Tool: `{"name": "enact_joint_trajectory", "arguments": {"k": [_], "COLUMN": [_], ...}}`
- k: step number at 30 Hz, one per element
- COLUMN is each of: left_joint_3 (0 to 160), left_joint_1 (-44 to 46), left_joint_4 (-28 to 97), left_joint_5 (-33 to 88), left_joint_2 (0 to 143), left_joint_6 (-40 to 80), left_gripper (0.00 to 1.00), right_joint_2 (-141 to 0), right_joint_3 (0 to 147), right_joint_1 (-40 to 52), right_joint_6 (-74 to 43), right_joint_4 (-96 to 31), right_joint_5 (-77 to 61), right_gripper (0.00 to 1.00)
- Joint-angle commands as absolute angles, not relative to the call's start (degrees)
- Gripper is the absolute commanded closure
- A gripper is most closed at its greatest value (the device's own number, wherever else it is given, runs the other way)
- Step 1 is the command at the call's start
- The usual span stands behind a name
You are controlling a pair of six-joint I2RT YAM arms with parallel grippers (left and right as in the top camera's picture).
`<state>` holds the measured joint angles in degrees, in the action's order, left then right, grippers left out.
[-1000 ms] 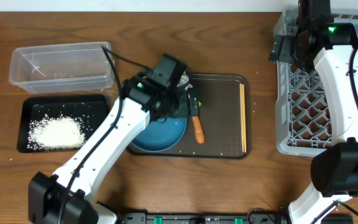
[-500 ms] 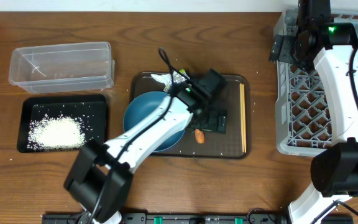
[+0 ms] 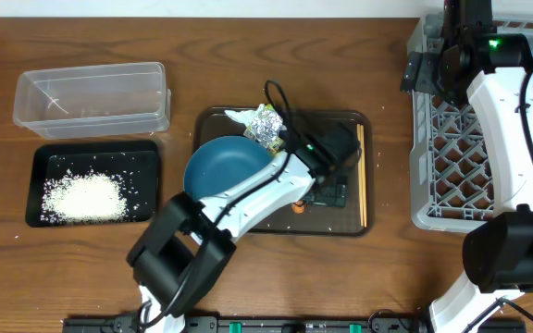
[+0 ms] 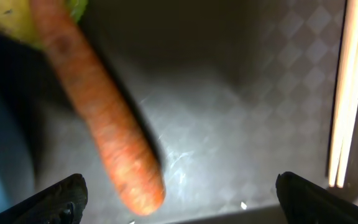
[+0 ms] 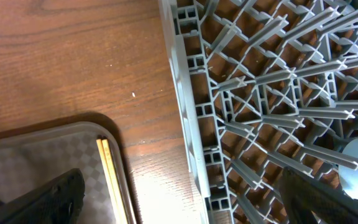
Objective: Sort waste into correct bins and load items into the dishwasher rack
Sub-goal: 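Lower the left gripper and grasp the carrot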
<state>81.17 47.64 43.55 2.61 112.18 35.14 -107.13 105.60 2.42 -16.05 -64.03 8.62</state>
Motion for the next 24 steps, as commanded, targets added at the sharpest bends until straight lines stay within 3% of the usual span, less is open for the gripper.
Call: {"name": "enact_joint_trajectory", "arguments": {"k": [1,8,24], "left_joint_3": [81.9,81.9,81.3], "left_joint_1": [48.5,48.6,50.6], "left_joint_4": [42.9,42.7,41.3], "left_joint_5": [-1.7,-7.2,-6.9], "left_joint_2": [114.1,115.8,115.9], "left_joint_6": [37.0,38.5,41.3], "left_gripper": [0.00,0.00,0.00], "right_joint_2": [-107.0,-107.0,-107.0], "right_joint_3": [105.5,105.5,105.5], "right_joint_1": [2.3,2.3,2.3], "right_joint_6": [-15.6,-15.6,-15.6], "right_joint_4": [-64.1,-64.1,-64.1], "right_joint_5": [9.0,9.0,9.0], "right_gripper": [0.01,0.01,0.01]}}
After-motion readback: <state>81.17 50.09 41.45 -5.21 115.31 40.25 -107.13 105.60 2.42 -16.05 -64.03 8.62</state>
